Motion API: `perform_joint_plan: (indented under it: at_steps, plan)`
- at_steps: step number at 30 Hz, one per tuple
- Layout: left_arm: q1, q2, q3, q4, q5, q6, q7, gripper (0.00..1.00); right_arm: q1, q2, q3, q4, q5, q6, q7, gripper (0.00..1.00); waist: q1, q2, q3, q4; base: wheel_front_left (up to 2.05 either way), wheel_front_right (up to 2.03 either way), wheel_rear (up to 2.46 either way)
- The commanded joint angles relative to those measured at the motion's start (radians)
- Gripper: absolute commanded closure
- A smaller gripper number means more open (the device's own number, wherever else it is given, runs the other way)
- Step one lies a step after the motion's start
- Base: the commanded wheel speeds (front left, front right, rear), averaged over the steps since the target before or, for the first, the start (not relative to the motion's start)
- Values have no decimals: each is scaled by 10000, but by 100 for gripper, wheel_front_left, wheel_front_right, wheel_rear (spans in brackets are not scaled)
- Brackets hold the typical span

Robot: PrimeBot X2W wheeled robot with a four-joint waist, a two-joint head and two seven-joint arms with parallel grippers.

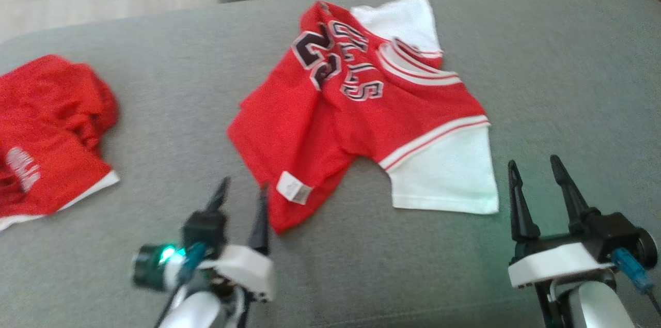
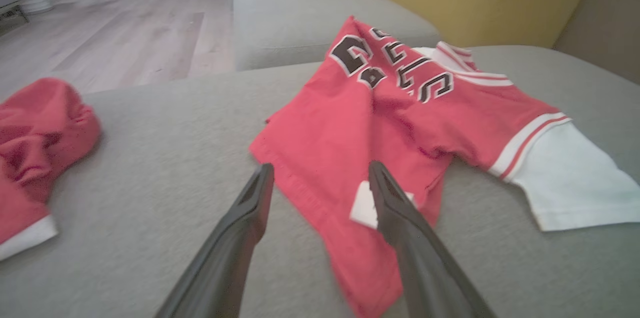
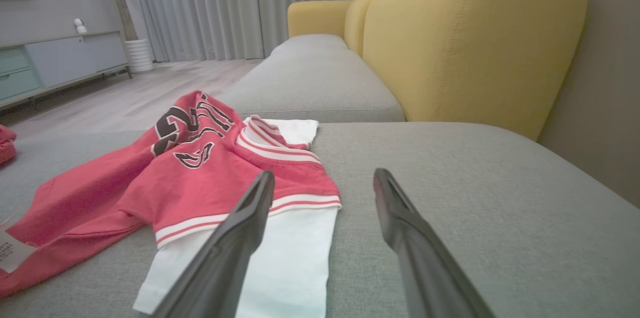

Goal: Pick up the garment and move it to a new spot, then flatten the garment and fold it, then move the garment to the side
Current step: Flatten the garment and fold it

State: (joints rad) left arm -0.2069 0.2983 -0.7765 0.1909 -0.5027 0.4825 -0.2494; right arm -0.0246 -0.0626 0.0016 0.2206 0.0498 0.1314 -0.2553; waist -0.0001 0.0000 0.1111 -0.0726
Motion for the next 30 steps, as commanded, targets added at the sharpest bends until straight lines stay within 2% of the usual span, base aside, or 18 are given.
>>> perform_joint_plan:
  at_steps: [1, 4, 5, 9, 17, 24, 30]
  plan:
    - [-240, 207, 585, -395, 123, -29, -122, 0, 30, -155, 213, -221, -65, -7, -65, 0, 1, 0, -276, 382, 0, 0, 0]
    - [407, 207, 1506, -523, 466, -328, -122, 0, 114, -135, 199, -21, -40, -7, -65, 0, 1, 0, -406, 605, 0, 0, 0]
    - [814, 157, 2075, -586, 679, -665, -123, 0, 176, -113, 201, 113, -12, -7, -65, 0, 1, 0, -501, 711, 0, 0, 0]
    - [1562, -41, 3165, -588, 1076, -1538, -123, 0, 286, -66, 234, 381, -3, -7, -65, 0, 1, 0, -691, 780, 0, 0, 0]
    - [2483, -711, 4927, -425, 1965, -3263, -123, 0, 424, 4, 192, 828, 33, -7, -65, 0, 1, 0, -923, 817, 0, 0, 0]
    - [2848, -1351, 5965, -368, 2779, -4125, -123, 0, 421, 54, 180, 1043, 90, -7, -65, 0, 1, 0, -1071, 907, 0, 0, 0]
    - [2970, -1737, 6530, -367, 3291, -4651, -124, 0, 375, 79, 228, 1096, 139, -7, -65, 0, 1, 0, -1136, 977, 0, 0, 0]
